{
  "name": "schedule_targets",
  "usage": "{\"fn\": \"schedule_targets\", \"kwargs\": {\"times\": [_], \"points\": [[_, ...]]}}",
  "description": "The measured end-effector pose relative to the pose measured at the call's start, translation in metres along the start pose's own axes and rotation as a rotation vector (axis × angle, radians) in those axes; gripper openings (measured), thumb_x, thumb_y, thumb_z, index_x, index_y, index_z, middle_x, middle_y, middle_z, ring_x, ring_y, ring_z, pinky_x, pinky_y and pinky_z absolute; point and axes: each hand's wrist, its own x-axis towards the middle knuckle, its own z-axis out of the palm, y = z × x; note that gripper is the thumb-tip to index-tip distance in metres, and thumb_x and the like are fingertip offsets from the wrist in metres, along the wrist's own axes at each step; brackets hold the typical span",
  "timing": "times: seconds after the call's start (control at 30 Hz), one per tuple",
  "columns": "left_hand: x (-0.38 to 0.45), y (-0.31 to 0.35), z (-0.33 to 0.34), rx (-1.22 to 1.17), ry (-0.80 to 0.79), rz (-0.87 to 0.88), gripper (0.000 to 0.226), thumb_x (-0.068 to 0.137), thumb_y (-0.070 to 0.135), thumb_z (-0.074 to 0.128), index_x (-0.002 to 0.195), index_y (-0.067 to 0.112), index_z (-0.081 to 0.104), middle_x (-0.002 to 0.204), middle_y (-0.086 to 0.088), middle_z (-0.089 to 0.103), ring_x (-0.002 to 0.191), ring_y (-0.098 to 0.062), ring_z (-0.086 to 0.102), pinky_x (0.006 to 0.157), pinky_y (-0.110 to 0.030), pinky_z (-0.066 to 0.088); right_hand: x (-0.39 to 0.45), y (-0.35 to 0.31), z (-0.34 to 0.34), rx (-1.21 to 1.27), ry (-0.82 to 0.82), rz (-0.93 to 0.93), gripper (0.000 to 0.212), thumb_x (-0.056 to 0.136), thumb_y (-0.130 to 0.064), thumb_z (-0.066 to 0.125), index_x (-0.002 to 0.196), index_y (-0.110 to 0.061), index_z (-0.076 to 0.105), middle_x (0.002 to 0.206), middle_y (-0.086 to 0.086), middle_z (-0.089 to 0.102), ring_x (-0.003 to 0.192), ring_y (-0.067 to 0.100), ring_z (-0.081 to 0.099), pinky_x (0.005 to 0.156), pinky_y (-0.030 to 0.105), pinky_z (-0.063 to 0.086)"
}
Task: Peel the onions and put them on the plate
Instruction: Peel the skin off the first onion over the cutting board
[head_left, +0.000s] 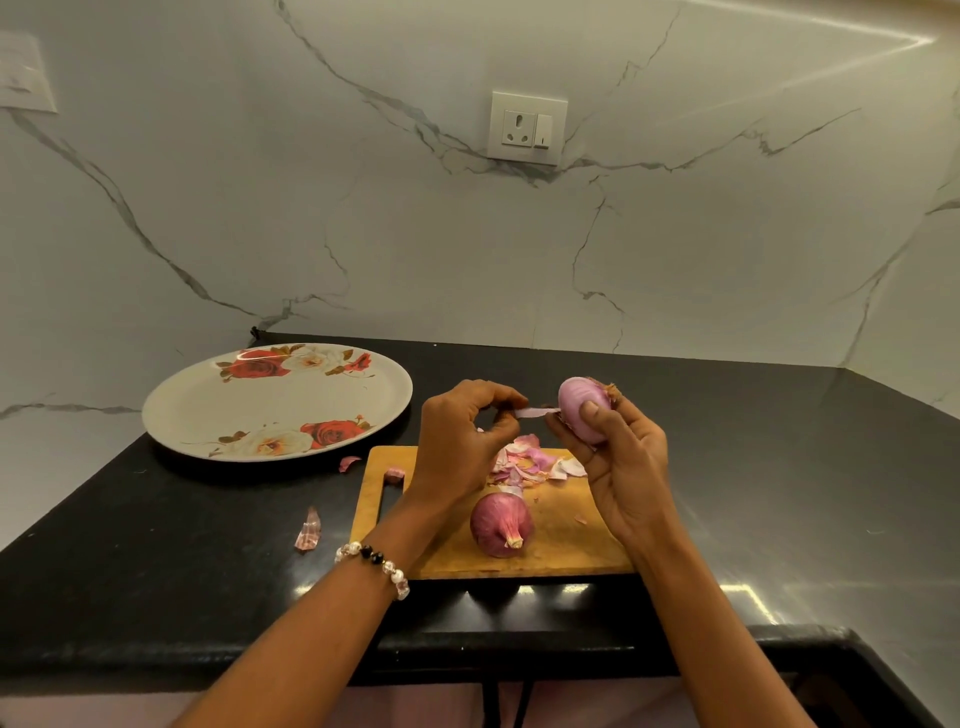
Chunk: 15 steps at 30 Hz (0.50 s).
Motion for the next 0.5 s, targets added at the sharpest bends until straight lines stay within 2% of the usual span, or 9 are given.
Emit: {"fn": "schedule_targets", "kwargs": {"times": [0.13, 0.23, 0.37, 0.43, 0.5], "points": [[0.001, -0.005, -0.004, -0.013, 0.003, 0.006, 0.013, 0.084, 0.01, 0.069, 0.096, 0.012, 0.073, 0.091, 0.004, 0.07, 0.089, -0.004, 0.063, 0.077, -0.007, 0.047, 0.005, -0.002, -0.007, 0.075, 0.15, -0.015, 0.02, 0.09, -0.005, 0.062, 0.109, 0.001, 0.06, 0.107, 0.019, 0.063, 0.081, 0.031, 0.072, 0.065, 0.028, 0.061], [-0.001, -0.013, 0.0, 0.09, -0.066, 0.118, 0.014, 0.084, 0.01, 0.068, 0.097, 0.01, 0.073, 0.093, -0.002, 0.072, 0.085, -0.004, 0.061, 0.077, -0.014, 0.051, 0.005, 0.0, -0.01, 0.005, 0.119, 0.0, 0.035, 0.079, -0.01, 0.069, 0.112, -0.001, 0.061, 0.108, 0.022, 0.065, 0.085, 0.033, 0.072, 0.063, 0.03, 0.06], [-0.001, -0.023, 0.007, 0.298, -0.158, 0.272, 0.014, 0.082, 0.013, 0.068, 0.095, 0.01, 0.074, 0.103, -0.006, 0.07, 0.1, -0.016, 0.059, 0.084, -0.026, 0.047, 0.005, 0.006, -0.011, -0.221, 0.044, -0.017, 0.053, 0.068, -0.008, 0.085, 0.117, -0.007, 0.065, 0.117, 0.02, 0.066, 0.098, 0.036, 0.069, 0.068, 0.033, 0.06], [0.001, -0.024, 0.007, 0.302, -0.12, 0.262, 0.018, 0.085, 0.013, 0.065, 0.1, 0.009, 0.073, 0.105, -0.007, 0.069, 0.102, -0.016, 0.057, 0.085, -0.024, 0.046, 0.005, 0.006, -0.013, -0.323, 0.014, -0.05, 0.057, 0.064, -0.005, 0.087, 0.117, -0.012, 0.066, 0.115, 0.012, 0.068, 0.103, 0.032, 0.07, 0.075, 0.037, 0.061], [0.002, -0.023, 0.007, 0.257, -0.09, 0.227, 0.02, 0.089, 0.012, 0.062, 0.107, 0.009, 0.07, 0.104, -0.006, 0.068, 0.1, -0.011, 0.055, 0.084, -0.016, 0.045, 0.004, 0.005, -0.013, -0.422, -0.038, -0.089, 0.059, 0.067, 0.005, 0.083, 0.12, -0.013, 0.064, 0.116, 0.005, 0.068, 0.107, 0.026, 0.069, 0.078, 0.034, 0.061]]}}
